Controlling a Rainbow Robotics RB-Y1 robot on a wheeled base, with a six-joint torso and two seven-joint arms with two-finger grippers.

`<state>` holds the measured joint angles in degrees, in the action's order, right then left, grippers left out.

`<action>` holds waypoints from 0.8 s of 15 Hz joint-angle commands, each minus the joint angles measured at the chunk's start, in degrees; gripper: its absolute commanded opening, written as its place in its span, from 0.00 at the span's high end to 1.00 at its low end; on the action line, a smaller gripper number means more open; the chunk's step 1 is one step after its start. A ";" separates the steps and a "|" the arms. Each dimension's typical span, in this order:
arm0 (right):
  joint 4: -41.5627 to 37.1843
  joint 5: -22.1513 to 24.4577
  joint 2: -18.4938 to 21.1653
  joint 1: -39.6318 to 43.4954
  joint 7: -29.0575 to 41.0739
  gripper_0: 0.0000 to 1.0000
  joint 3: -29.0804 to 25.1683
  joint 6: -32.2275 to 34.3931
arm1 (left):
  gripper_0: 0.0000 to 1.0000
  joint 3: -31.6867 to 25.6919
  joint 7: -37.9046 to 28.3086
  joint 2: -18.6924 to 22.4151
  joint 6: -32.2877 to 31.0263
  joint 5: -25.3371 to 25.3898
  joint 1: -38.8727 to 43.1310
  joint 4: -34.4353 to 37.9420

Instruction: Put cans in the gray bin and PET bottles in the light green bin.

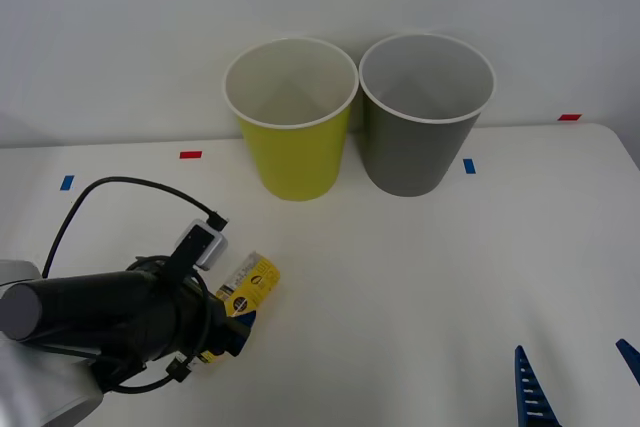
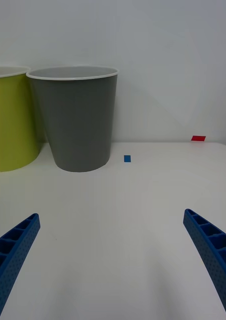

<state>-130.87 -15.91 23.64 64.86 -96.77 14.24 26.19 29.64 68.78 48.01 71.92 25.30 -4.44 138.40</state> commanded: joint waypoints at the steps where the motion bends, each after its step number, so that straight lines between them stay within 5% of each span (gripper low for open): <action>1: 0.00 0.00 0.00 0.00 0.01 0.00 0.00 0.00 | 0.00 0.68 -0.31 -2.74 -0.20 -1.13 -0.22 -1.29; 5: 0.00 0.00 0.00 0.00 0.01 0.00 0.00 0.00 | 0.00 4.37 -0.40 -5.20 0.94 -2.45 -4.00 -6.30; 12: 0.00 0.00 0.00 0.00 0.01 0.00 0.00 0.00 | 0.00 5.61 1.45 -11.36 14.83 -1.92 -12.00 -9.46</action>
<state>-130.87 -15.91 23.64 64.86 -96.76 14.24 26.19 35.24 69.75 37.48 86.51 23.34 -15.72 130.10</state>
